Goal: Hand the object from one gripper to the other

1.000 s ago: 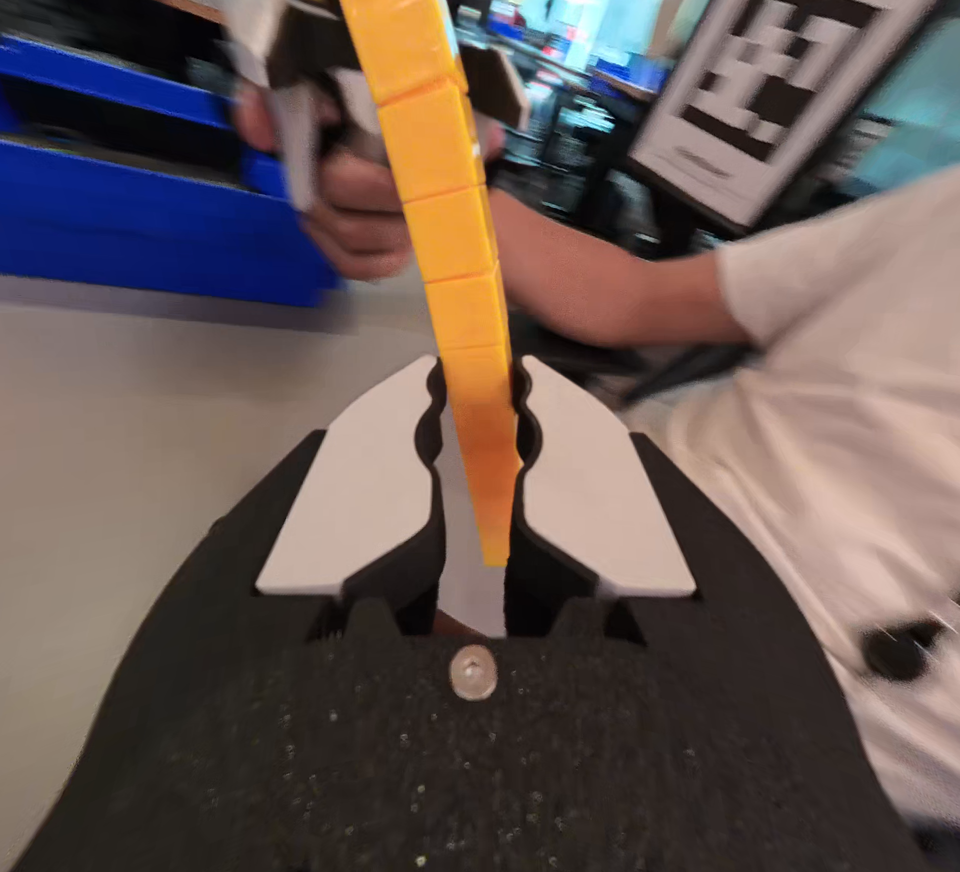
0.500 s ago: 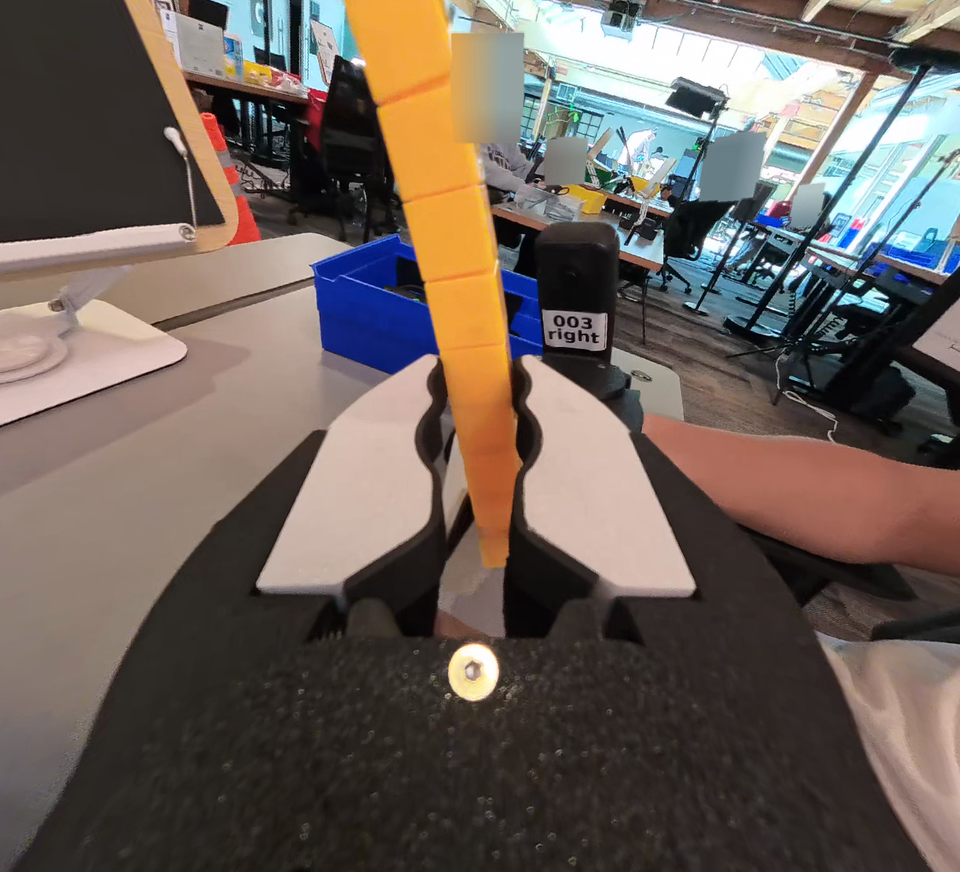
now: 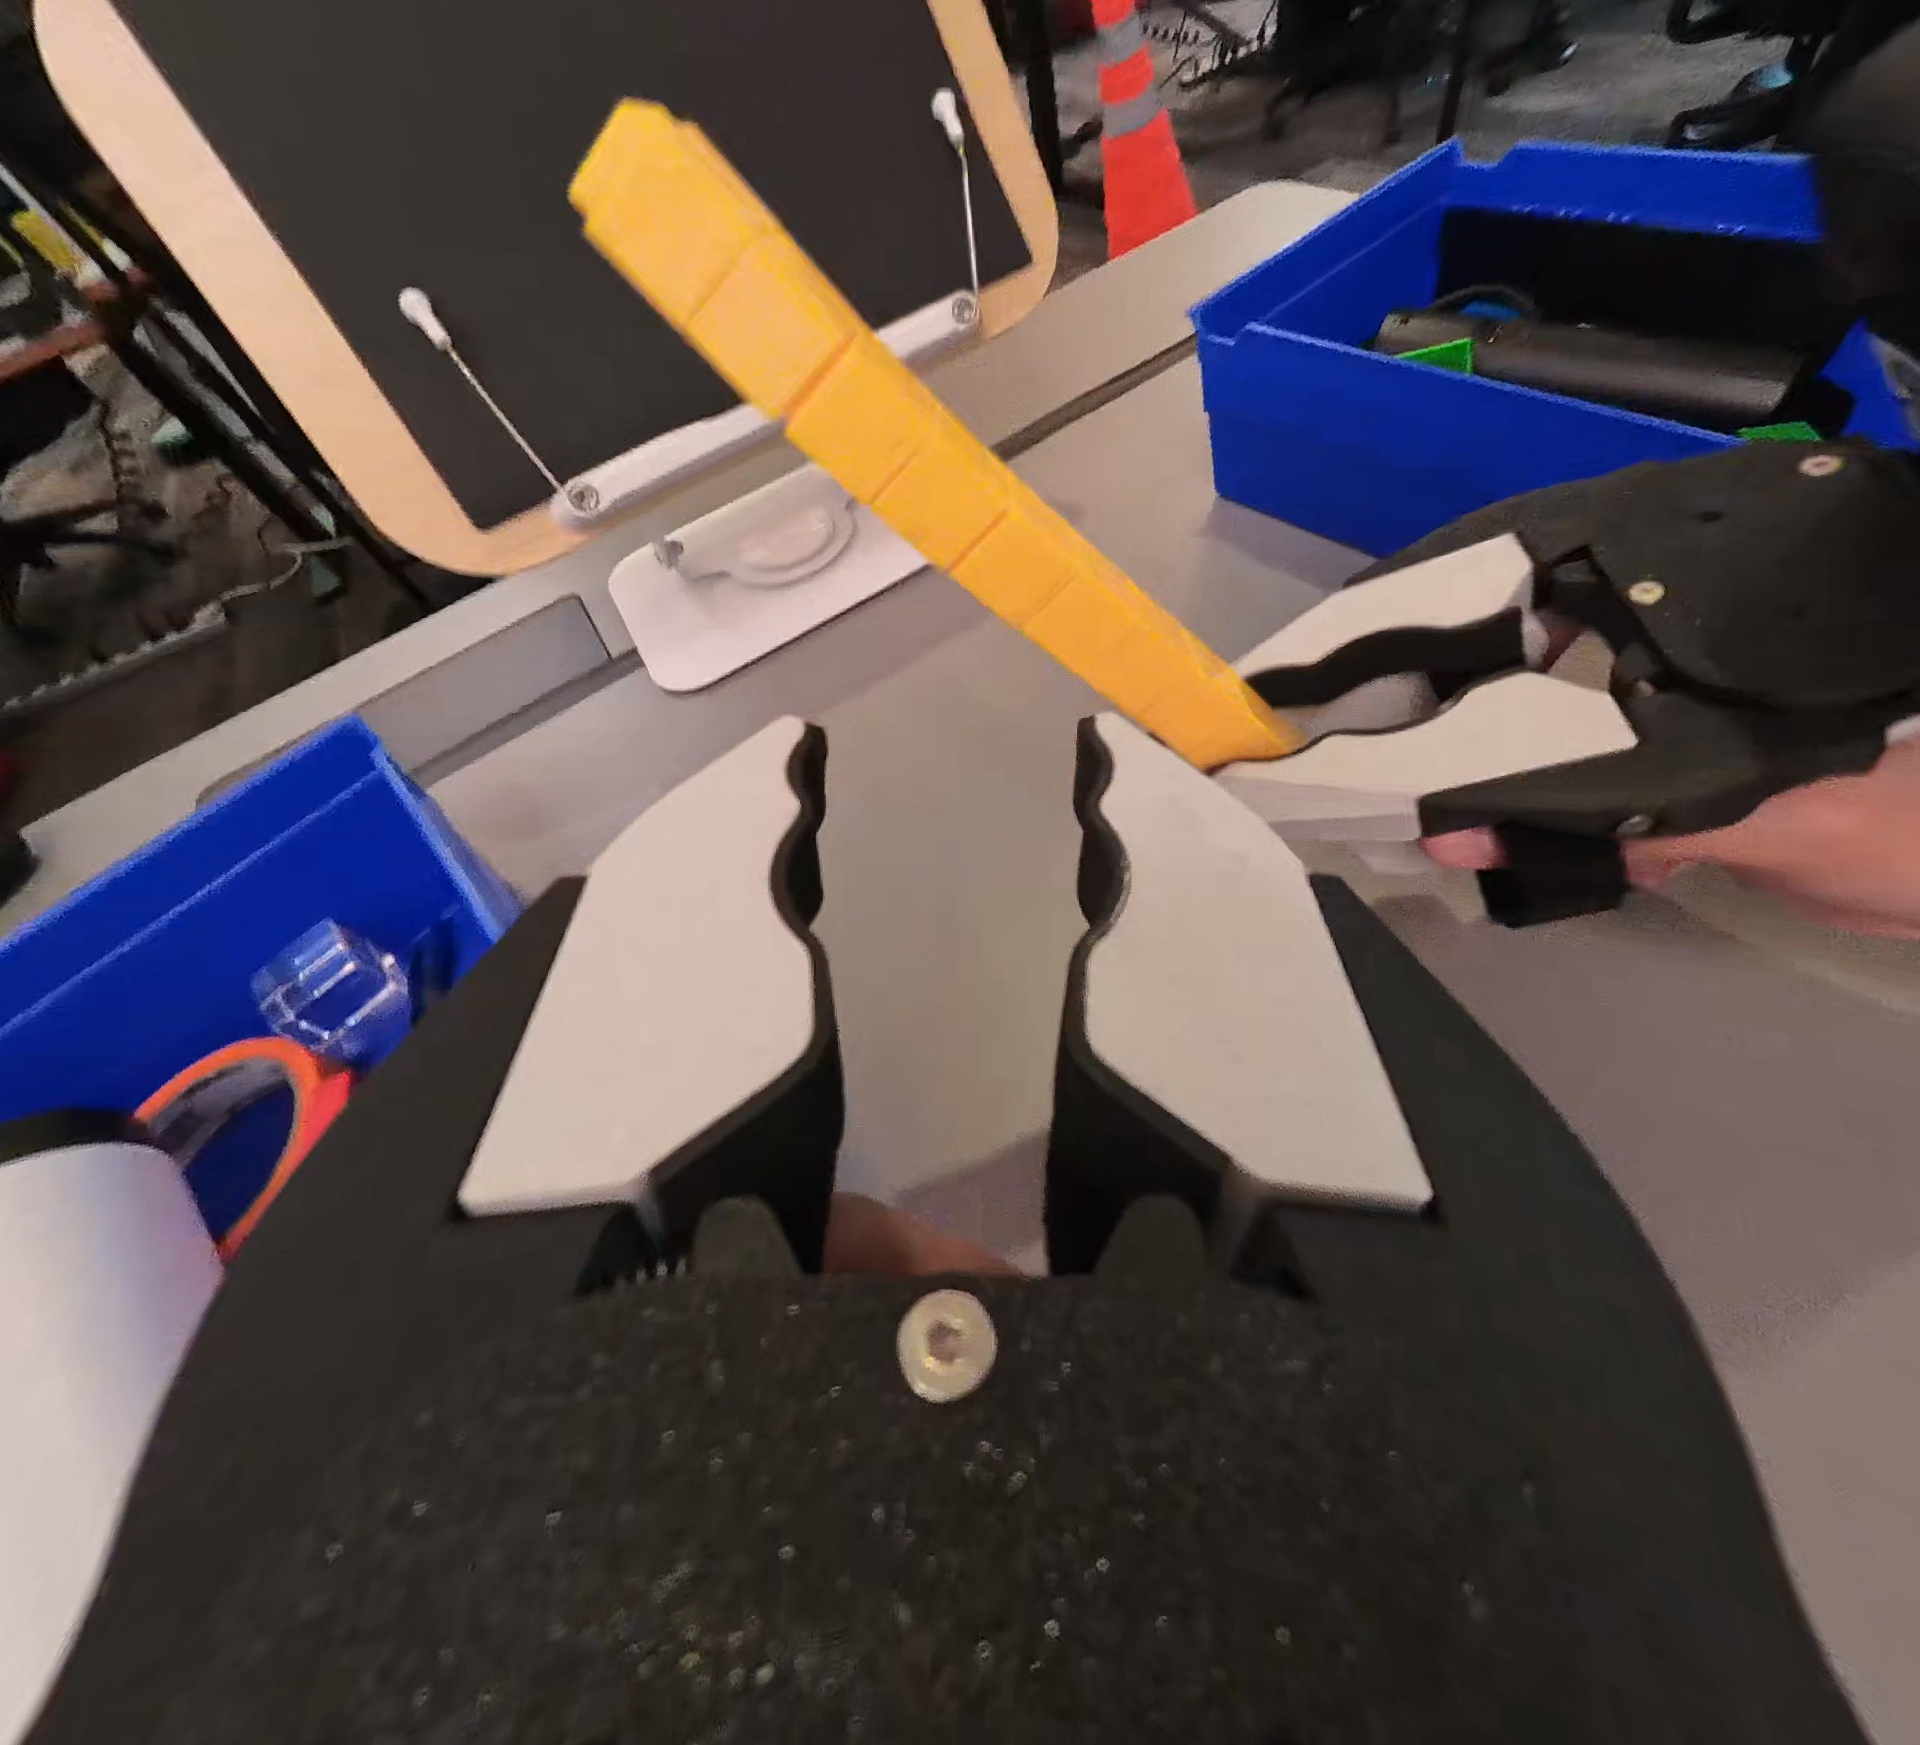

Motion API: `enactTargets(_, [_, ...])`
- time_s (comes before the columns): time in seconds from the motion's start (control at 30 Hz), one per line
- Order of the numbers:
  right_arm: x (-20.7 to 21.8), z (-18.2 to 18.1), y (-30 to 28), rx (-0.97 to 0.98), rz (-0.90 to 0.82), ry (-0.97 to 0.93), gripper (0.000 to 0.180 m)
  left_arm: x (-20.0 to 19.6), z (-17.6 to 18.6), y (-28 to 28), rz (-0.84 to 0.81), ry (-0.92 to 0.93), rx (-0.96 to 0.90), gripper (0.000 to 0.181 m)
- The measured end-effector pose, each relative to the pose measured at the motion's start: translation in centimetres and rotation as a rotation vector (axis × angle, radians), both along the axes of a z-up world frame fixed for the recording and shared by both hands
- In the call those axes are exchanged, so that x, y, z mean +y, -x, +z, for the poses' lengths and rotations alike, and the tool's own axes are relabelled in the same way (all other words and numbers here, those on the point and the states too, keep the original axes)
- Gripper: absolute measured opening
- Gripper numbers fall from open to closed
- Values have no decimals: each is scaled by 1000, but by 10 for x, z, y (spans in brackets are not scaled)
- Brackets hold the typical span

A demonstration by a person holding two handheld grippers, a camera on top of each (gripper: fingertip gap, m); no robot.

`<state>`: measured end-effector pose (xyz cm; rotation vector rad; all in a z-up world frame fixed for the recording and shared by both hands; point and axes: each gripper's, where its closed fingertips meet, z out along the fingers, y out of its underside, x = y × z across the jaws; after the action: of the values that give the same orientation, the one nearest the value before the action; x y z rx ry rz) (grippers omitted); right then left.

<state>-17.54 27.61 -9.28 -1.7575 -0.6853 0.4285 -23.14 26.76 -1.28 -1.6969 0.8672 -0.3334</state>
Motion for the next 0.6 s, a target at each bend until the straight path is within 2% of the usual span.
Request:
enactTargets(0.1, [8, 1, -12, -246, -118, -162, 22, -1, -3, 0, -2, 64, -16, 47])
enactTargets(0.17, [9, 7, -12, -326, -148, -244, 22, -3, -7, -2, -26, 125, -34, 48])
enactTargets(0.33, [1, 25, -3, -369, -130, -410, 22, -15, -14, -15, -166, 353, -201, 50])
enactTargets(0.5, [-11, 30, 14, -368, -46, -497, 22, -20, -4, -21, -241, 426, -352, 52])
enactTargets(0.57, [-12, 30, 17, -360, -37, -503, 22, -18, -2, -19, -229, 411, -371, 43])
enactTargets(0.6, [-13, 30, 19, -344, -24, -493, 23, -17, -2, -17, -226, 398, -372, 29])
